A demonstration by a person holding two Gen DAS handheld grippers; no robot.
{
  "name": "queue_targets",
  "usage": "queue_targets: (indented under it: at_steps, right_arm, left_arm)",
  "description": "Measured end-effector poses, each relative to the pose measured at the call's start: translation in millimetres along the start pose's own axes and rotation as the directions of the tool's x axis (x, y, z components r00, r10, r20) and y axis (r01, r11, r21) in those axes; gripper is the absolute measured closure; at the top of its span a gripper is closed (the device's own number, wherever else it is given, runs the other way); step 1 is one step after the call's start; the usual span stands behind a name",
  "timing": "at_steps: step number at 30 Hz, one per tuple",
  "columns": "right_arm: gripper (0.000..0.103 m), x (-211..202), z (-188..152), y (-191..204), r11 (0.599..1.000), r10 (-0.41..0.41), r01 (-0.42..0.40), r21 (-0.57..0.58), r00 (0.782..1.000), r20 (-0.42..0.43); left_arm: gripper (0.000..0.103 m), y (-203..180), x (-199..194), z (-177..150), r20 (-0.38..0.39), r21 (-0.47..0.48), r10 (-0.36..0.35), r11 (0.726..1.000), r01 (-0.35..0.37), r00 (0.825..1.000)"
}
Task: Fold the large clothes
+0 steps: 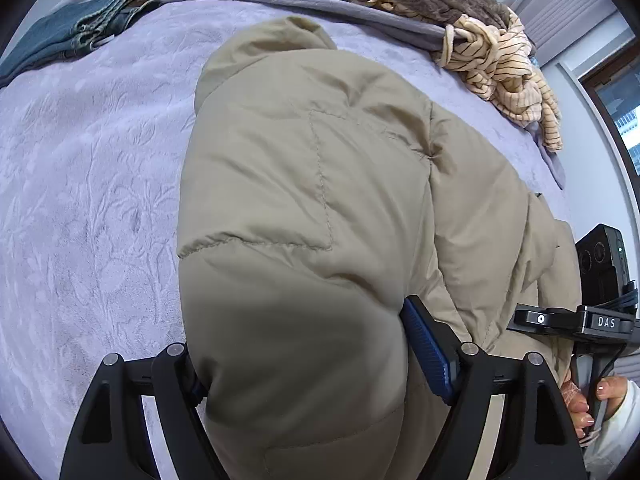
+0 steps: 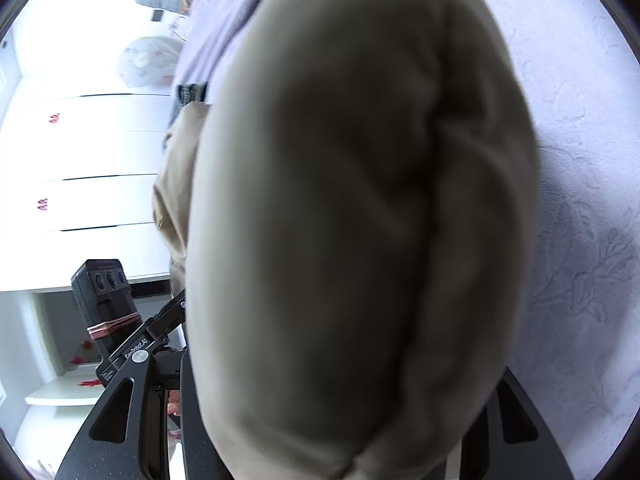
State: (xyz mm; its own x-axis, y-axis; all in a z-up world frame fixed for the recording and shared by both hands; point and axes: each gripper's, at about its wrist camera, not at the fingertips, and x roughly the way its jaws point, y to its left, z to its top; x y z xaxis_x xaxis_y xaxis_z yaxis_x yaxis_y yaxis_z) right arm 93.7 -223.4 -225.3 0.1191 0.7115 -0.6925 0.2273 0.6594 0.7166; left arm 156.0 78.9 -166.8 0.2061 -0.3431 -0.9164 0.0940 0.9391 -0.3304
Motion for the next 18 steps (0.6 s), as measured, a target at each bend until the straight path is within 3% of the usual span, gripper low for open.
queue_targets:
  at_steps: [3,7,9,10,12,13,14,18]
  right_arm:
    - [0.044,-2,-2,-8,1.000,-0.022,0.022,0.020,1.000,0.002]
    - [0.042,-21,-10,-3,0.993,-0.117,0.117,0.000,0.993,0.021]
    - [0.042,-36,-17,2,0.987,-0.156,0.157,-0.024,0.987,0.041]
    - [0.042,-31,-16,23,0.985,-0.168,0.170,-0.027,0.985,0.049]
    - [0.042,-45,-26,32,0.970,-0.239,0.242,-0.020,0.967,0.093]
    - [0.045,-52,-29,39,0.959,-0.279,0.283,-0.018,0.952,0.125]
    - [0.058,-61,-34,44,0.953,-0.295,0.301,-0.018,0.941,0.164]
    - [0.075,-92,-33,63,0.953,-0.270,0.295,-0.071,0.930,0.251]
  left_arm:
    - [0.018,-1,5,-3,0.011,0.015,0.017,1.000,-0.018,1.000]
    - [0.017,-7,7,-3,0.011,0.010,0.031,0.999,-0.031,0.999]
    - [0.016,-7,5,-5,0.012,0.010,0.036,0.999,-0.036,0.999]
    - [0.015,-5,3,-7,0.012,0.009,0.039,0.999,-0.039,0.999]
    - [0.015,-6,0,-11,0.016,0.004,0.053,0.999,-0.053,0.998]
    - [0.013,-6,1,-11,0.017,0.002,0.060,0.998,-0.060,0.998]
    - [0.013,-7,2,-11,0.018,-0.001,0.070,0.998,-0.070,0.997]
    - [0.013,-10,3,-12,0.021,0.003,0.086,0.996,-0.086,0.996]
